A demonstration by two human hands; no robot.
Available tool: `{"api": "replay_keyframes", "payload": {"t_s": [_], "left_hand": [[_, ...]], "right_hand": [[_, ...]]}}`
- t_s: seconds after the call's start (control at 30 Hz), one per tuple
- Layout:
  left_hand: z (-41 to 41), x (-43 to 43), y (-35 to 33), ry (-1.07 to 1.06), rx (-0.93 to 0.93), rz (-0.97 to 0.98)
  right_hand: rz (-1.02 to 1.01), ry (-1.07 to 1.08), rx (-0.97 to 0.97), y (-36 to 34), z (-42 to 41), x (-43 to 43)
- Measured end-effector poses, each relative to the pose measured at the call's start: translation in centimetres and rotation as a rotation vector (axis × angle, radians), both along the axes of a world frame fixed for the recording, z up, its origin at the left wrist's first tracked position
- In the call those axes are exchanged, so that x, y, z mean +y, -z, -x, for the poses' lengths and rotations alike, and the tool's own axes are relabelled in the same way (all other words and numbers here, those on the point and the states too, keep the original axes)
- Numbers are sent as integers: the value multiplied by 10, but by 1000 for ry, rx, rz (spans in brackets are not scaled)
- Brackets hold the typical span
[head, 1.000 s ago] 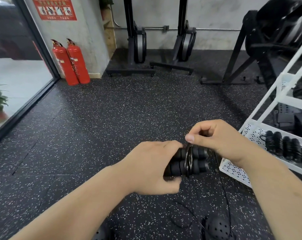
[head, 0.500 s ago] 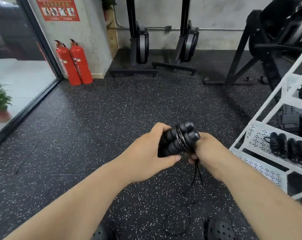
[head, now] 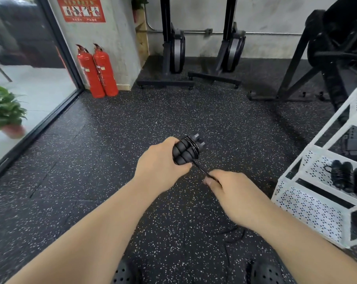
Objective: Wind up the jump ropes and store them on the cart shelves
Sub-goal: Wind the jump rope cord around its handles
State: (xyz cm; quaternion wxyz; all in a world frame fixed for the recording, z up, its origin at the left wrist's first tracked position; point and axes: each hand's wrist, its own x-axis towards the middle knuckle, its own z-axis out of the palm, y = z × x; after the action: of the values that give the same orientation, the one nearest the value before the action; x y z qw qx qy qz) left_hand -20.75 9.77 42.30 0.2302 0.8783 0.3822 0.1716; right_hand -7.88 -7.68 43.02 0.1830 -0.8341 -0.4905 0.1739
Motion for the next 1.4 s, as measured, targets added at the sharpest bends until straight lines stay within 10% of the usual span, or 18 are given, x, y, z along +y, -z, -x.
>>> {"api": "replay_keyframes", "payload": {"t_s": [0.2, 0.57, 1.13, 1.4], "left_hand": [[-2, -1, 10, 137, 216, -95], [-6, -34, 3, 584, 285, -205], [6, -56, -36, 545, -129, 219], [3, -51, -26, 404, -184, 451]], "right_hand": [[-79, -25, -412, -31, 4, -10], [-192, -52, -301, -36, -33, -11], [-303, 91, 699, -34, -62, -18], [-75, 256, 283, -2, -54, 0]]}}
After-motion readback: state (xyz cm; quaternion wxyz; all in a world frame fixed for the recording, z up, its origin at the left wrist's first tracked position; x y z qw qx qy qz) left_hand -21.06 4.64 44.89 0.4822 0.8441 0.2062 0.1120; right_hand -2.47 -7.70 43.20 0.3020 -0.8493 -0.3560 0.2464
